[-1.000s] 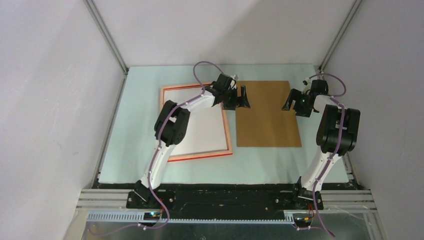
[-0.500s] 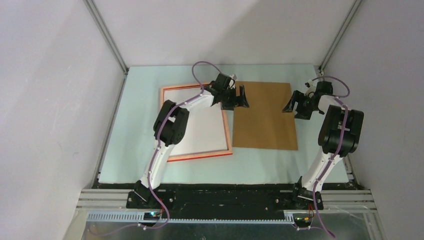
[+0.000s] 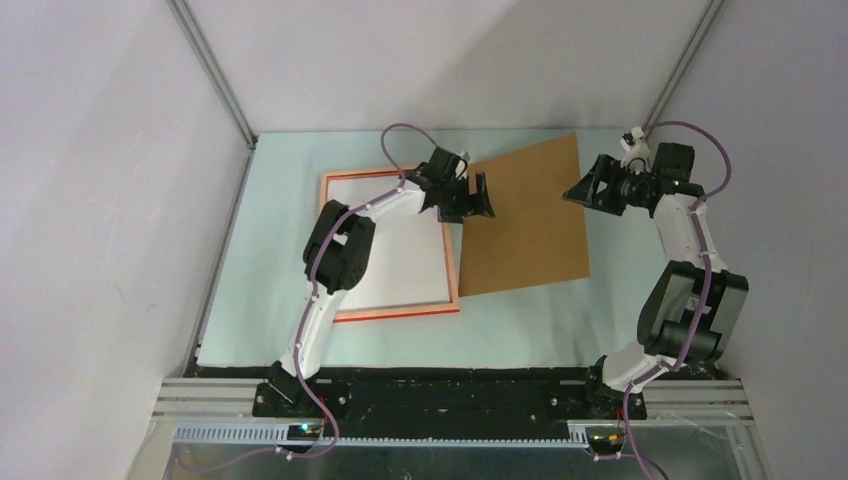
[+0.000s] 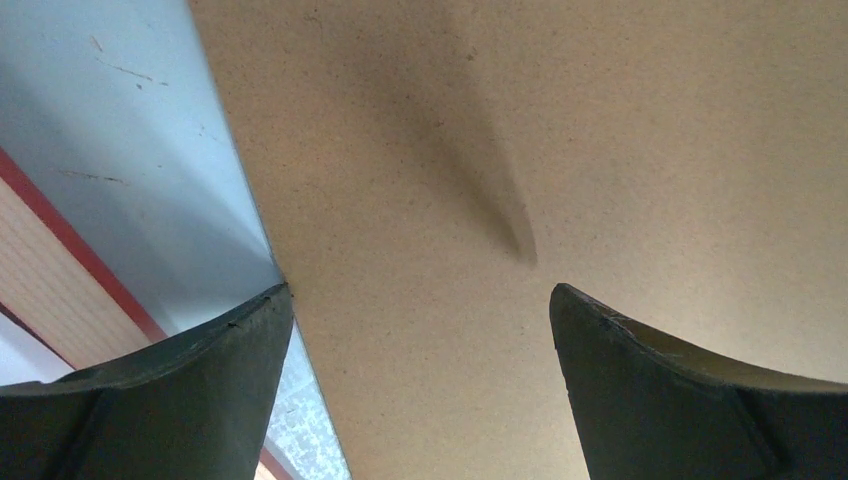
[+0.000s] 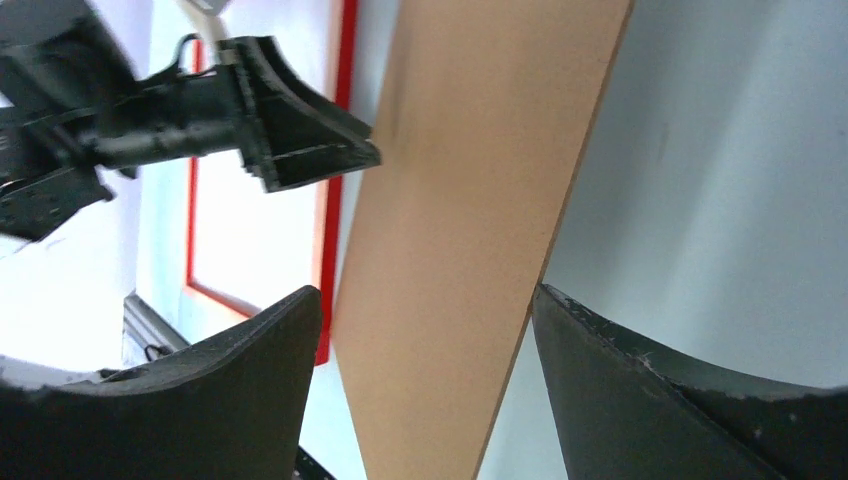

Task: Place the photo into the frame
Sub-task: Turn over the photo frame item at the center of the board.

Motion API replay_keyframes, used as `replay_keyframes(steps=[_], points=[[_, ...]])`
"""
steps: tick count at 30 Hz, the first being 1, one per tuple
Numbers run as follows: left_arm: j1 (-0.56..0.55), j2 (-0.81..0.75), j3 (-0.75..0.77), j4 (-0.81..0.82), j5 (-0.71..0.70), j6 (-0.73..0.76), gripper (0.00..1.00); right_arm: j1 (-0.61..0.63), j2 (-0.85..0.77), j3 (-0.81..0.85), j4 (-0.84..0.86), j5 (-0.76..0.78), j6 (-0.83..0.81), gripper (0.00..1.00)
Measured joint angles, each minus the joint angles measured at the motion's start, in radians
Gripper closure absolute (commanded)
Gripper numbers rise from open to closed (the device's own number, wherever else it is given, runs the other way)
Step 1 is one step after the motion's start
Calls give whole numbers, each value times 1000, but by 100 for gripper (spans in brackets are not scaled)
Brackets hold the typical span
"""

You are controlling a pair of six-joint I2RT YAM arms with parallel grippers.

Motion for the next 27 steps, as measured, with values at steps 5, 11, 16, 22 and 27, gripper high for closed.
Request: replay_keyframes(steps=[5,11,16,22,27], points=[[-4,-10,-15,-2,6,-3,0,18,-76,0,-2,-84,10,20],[-5,-41,-36,4,63,-34,0,61,-157,0,14,-138,36,20],[-5,-68,-53,17,97,-38,0,106,-189,0,57,-171,52,20],[3,-77,-64,29,129,-45,0,139,-190,0,122,-192,101,20],[16,-94,-77,29,144,-45,0,180,-184,15,193,-214,162,20]])
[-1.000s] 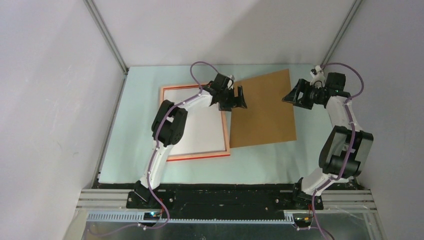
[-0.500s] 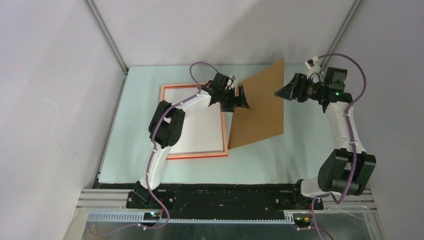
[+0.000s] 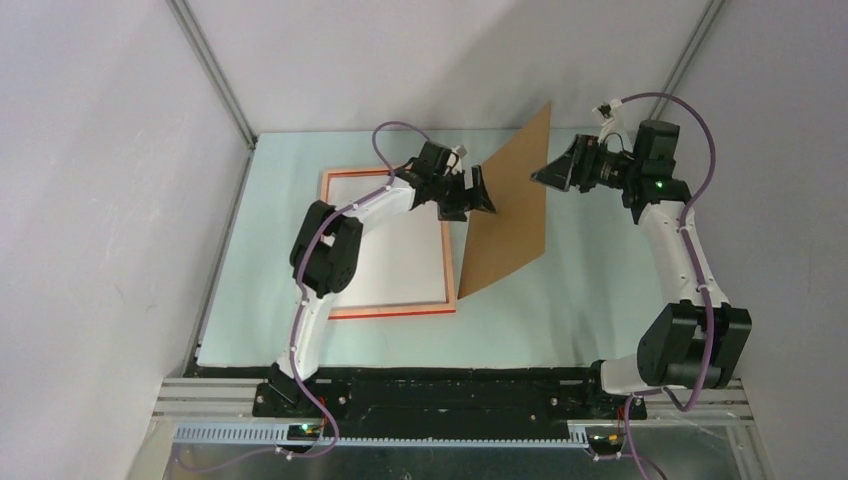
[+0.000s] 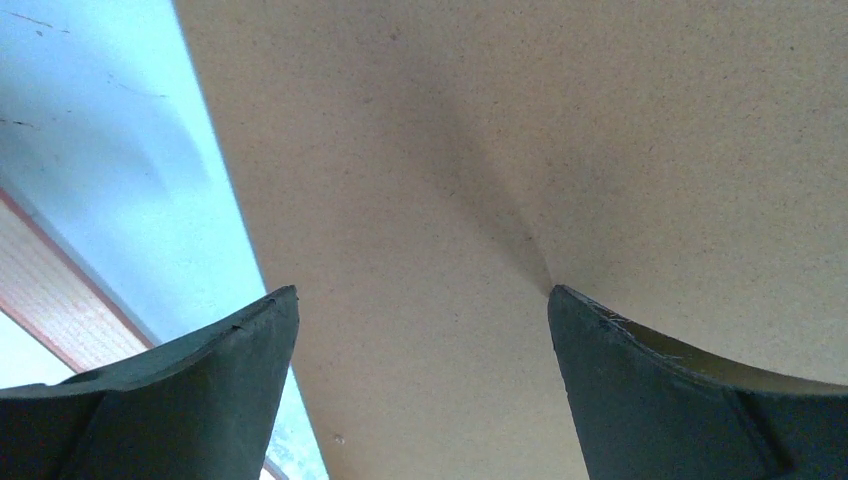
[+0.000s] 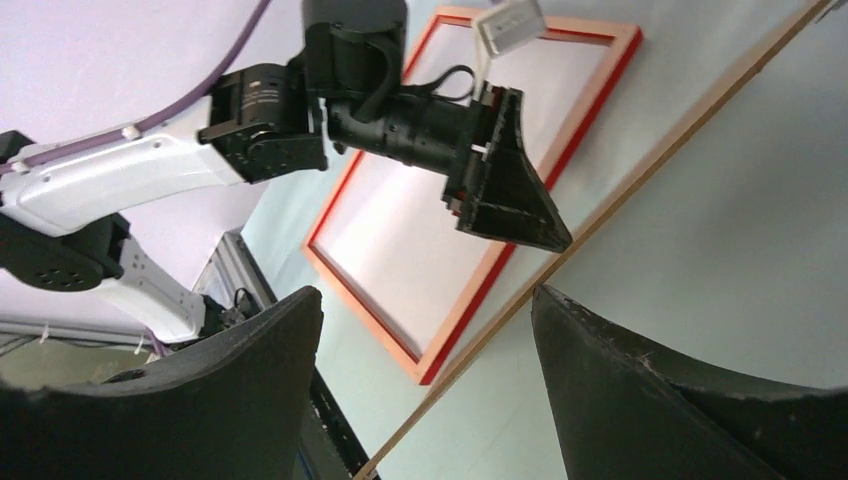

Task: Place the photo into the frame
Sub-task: Turn over the photo frame item at the center of the board.

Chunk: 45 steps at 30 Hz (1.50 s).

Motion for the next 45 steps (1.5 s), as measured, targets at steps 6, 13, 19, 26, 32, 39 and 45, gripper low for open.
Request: replay_keyframes(steps=[6,13,19,26,32,39,45], points=[[1,-47,-29,7,11,3,0,97,23,56,55,-45,48,20],[-39,-83,-73,9,55,11,0,200,77,69,47,-78,78,19],[-9,-140,-87,7,66,14,0,197,91,79,35,-62,84,19],[56,-205,-87,10,65,22,0,163,98,79,-6,-2,66,19],[56,-209,-80,10,75,22,0,106,101,14,-22,72,31,20],[55,-209,-75,10,85,21,0,64,207,-79,-74,223,-11,21],[55,-225,-85,10,91,19,0,48,333,-90,-93,350,-8,21]])
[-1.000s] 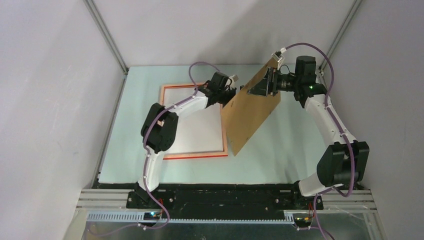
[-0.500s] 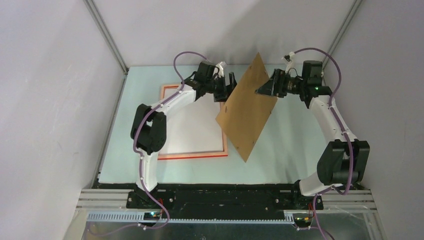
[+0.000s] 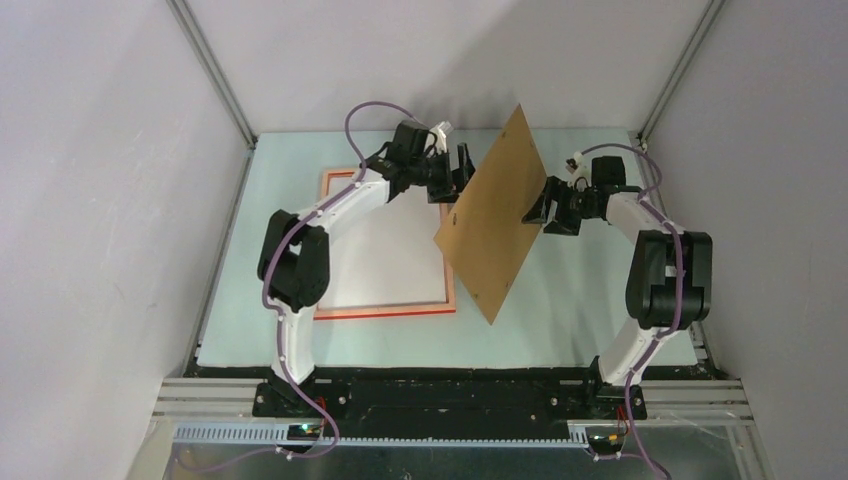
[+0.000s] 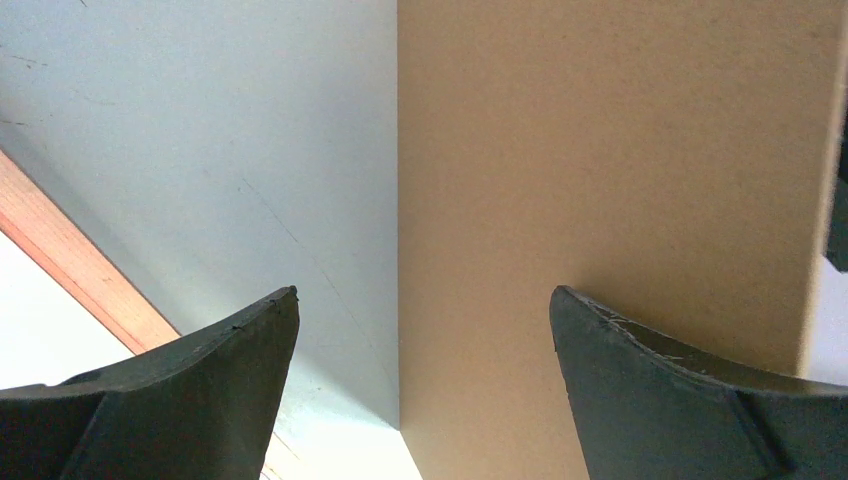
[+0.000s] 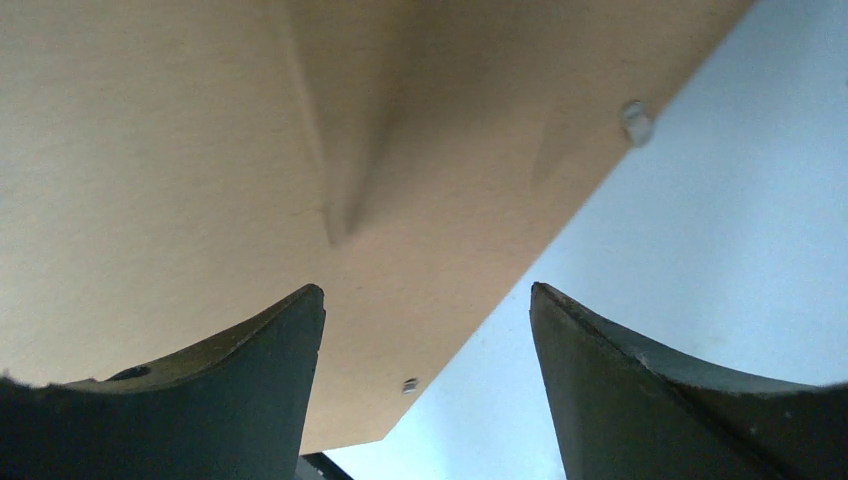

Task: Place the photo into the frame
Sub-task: Turn over the photo frame item at the center of the board.

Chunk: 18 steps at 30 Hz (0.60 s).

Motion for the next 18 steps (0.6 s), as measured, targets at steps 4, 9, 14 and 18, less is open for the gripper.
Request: replay_keyframes(steps=[4,9,14,18], points=[[0,-54,-29,-3,-2,0,0,-3,56,0,-1,47,6,20],[0,-111,-32,-2,-3,1,0,-8,105,-5,-5,59,3,21],[0,-120,-21,-3,-1,0,0,-19,128,-16,-8,60,-4,20],[0,-120,8,-7,4,-2,0,-25,145,-19,-10,59,-14,20]])
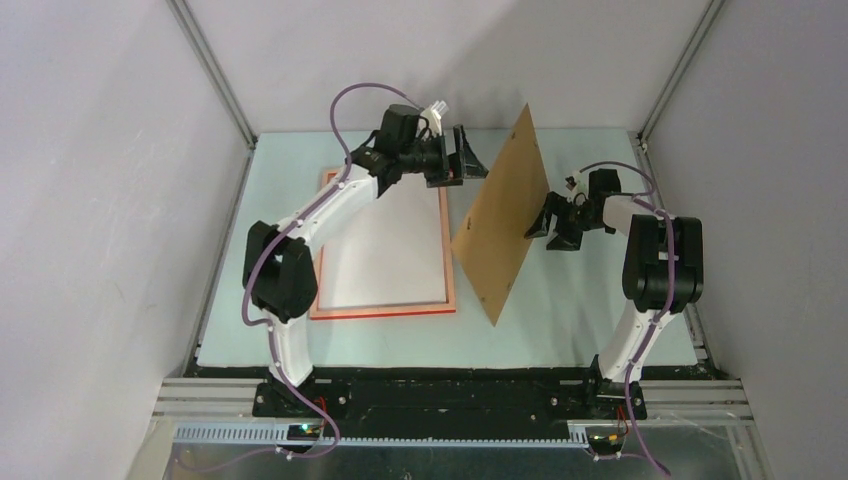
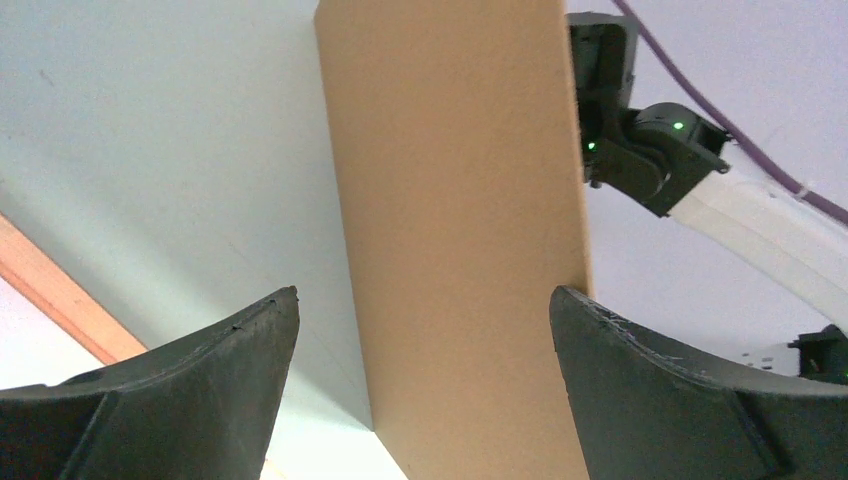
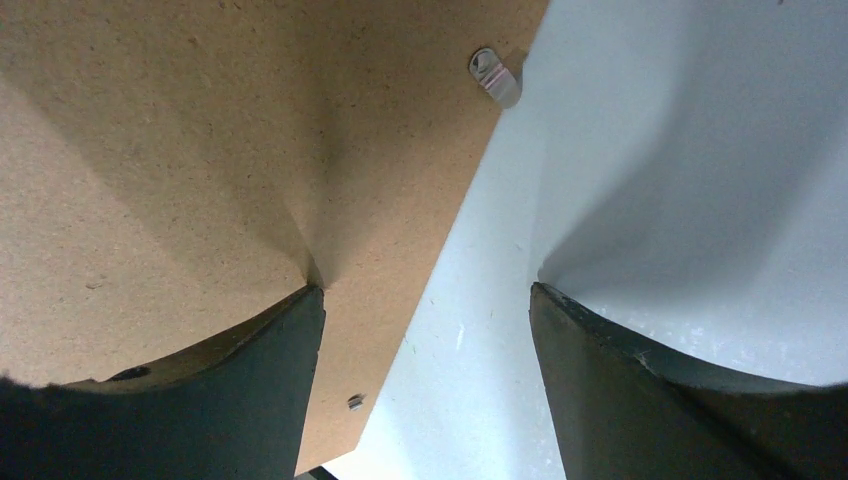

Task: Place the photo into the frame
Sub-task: Turn over the photo frame item at the center of the board.

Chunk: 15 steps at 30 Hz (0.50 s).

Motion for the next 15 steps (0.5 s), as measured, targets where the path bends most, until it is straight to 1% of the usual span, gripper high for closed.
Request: replay_keyframes(steps=[6,13,15], points=[[0,0,44,6,26,-7,0,2,1,0,2,0,-5,20],[-2,0,55,6,58,-8,0,19,1,0,12,5,-6,20],[-2,0,55,-2,48,-7,0,25,1,0,14,5,-6,20]])
